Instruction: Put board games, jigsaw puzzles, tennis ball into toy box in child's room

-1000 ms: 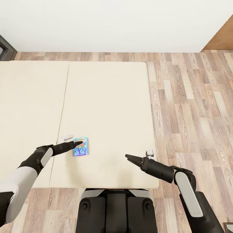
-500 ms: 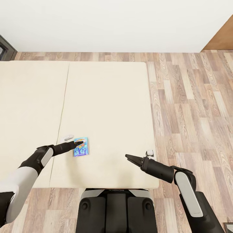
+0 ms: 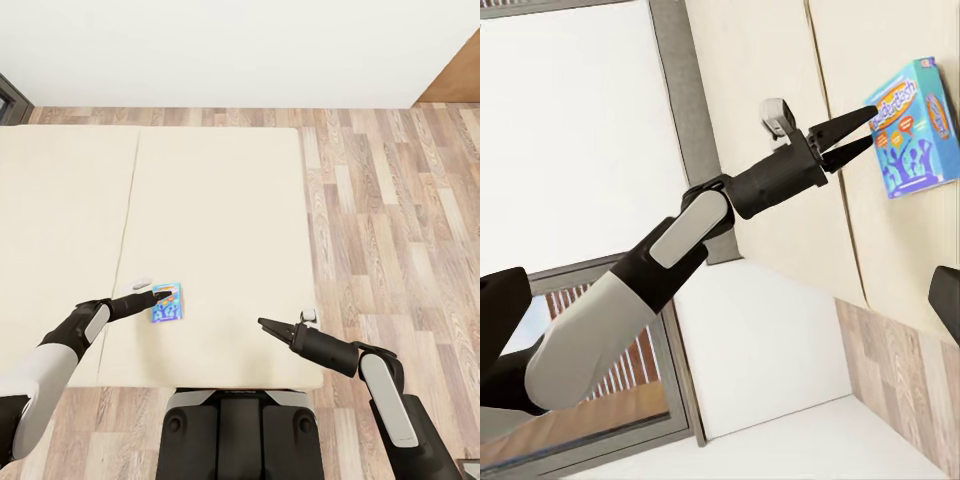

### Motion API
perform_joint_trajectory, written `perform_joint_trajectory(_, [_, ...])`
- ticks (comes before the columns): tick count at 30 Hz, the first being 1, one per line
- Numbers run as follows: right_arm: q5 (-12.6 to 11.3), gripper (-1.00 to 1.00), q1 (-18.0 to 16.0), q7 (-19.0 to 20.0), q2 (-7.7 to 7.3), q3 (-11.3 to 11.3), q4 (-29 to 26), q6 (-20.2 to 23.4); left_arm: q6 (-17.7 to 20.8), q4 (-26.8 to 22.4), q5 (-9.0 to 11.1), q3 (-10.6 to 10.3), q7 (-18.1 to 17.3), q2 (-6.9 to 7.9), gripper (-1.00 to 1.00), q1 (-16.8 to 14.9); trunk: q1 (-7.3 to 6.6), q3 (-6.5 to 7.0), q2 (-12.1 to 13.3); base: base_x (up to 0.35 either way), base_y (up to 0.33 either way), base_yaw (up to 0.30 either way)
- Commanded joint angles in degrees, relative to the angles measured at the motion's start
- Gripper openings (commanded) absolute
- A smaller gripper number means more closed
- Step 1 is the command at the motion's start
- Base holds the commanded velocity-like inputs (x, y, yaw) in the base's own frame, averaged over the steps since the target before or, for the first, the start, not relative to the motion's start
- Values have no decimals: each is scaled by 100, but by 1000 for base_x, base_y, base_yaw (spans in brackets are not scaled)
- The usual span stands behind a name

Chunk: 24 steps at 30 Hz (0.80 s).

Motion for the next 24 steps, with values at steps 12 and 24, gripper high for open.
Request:
perform_joint_trajectory(12, [27, 100, -3, 40, 1, 0, 2, 20, 47, -3, 31, 10, -13, -1, 100, -1, 3, -6, -8, 0, -199, 0])
perform_joint_trajectory(24, [27, 100, -3, 40, 1, 1, 3, 20, 39, -3, 31, 10, -17, 1, 100, -1, 3, -6, -8, 0, -168, 0])
